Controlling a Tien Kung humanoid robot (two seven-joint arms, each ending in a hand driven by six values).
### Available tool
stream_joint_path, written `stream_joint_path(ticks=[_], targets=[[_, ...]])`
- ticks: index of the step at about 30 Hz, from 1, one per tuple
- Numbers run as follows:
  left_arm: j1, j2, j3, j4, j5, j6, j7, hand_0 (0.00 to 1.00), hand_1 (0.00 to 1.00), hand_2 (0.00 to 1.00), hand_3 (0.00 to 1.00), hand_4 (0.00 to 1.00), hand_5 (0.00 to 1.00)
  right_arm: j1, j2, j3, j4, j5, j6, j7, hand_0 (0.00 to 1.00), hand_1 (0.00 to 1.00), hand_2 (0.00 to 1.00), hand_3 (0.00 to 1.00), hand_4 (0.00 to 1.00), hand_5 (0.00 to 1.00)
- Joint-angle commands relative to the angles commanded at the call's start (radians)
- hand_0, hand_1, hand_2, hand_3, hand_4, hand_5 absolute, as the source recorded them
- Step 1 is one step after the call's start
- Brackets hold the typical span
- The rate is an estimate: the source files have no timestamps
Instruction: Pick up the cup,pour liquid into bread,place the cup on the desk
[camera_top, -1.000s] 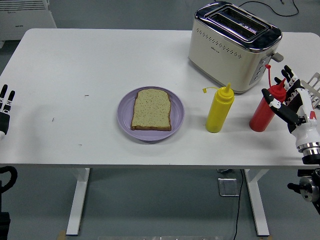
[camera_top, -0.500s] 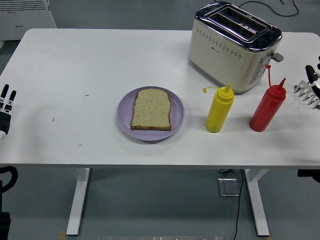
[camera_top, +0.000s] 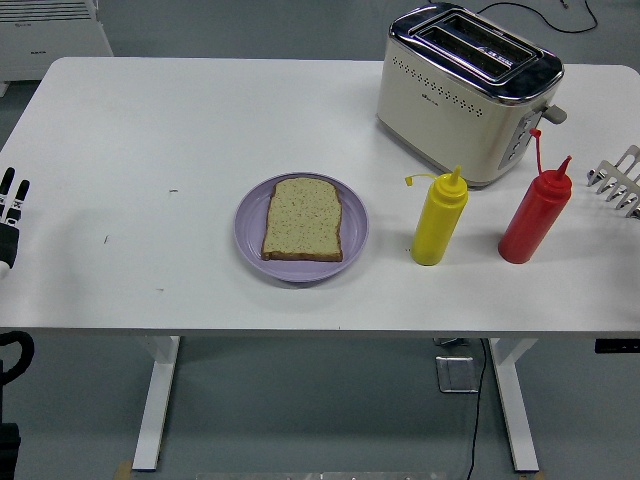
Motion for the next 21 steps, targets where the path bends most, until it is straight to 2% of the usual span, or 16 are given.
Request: stream_joint_path(ticks=[8, 21], targets=[[-0.001, 0.0, 0.001, 0.0, 0.0, 0.0, 0.0, 0.812, 0.803, 0.837, 0.75, 0.619, 0.998, 0.005, 0.0, 0.002, -0.015, -0.028, 0.037, -0.074, 0.752, 0.686, 0.73, 0.731, 0.582, 0.582], [-0.001, 0.0, -0.001, -0.001, 0.0, 0.0, 0.0, 0.811, 0.802, 0.837, 0.75, 0.618, 0.998, 0.008, 0.005, -0.006, -0.031, -0.014, 0.054, -0.068, 0.751, 0.678, 0.723, 0.725, 0.584, 0.608]])
